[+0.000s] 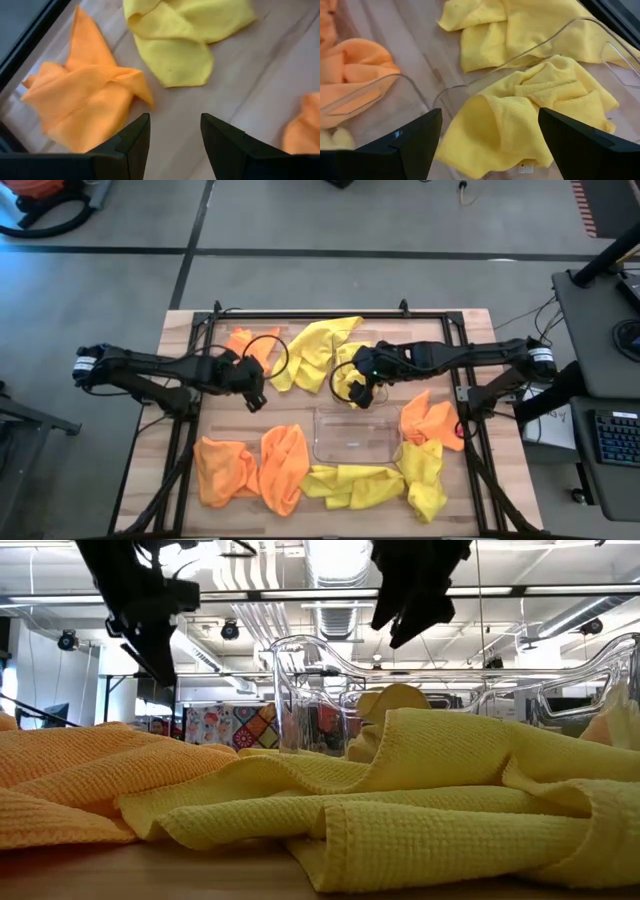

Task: Sort microfiber towel by color & place in baskets
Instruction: Put the orange towel into the bottom transparent bin

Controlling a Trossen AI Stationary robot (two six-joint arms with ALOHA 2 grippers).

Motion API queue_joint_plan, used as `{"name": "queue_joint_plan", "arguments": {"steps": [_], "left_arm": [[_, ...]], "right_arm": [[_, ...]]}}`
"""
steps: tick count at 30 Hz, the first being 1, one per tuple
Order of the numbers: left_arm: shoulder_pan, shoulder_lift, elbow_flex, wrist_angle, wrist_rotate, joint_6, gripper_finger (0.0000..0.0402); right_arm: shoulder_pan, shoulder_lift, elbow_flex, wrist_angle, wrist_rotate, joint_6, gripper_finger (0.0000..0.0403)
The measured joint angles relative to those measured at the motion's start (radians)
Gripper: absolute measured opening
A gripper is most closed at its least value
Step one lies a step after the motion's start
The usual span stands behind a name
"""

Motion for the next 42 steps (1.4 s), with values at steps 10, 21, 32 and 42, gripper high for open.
{"name": "queue_joint_plan", "arguments": {"steps": [10, 21, 32, 42], "left_arm": [[0.128, 0.039, -0.044, 0.062, 0.113, 0.393, 0.0157], [0.292, 0.04, -0.17, 0.187, 0.171, 0.531, 0.0157], [0.407, 0.087, -0.179, 0.231, 0.209, 0.444, 0.0157], [0.434, 0.281, -0.165, 0.278, 0.13, 0.441, 0.0157]], "right_arm": [[0.094, -0.082, 0.0, -0.002, 0.024, -0.027, 0.0325], [0.179, -0.119, -0.001, 0.0, 0.132, -0.025, 0.0325], [0.187, -0.093, -0.002, 0.003, 0.132, -0.014, 0.0325], [0.187, -0.092, -0.003, 0.003, 0.132, -0.014, 0.0325]]}}
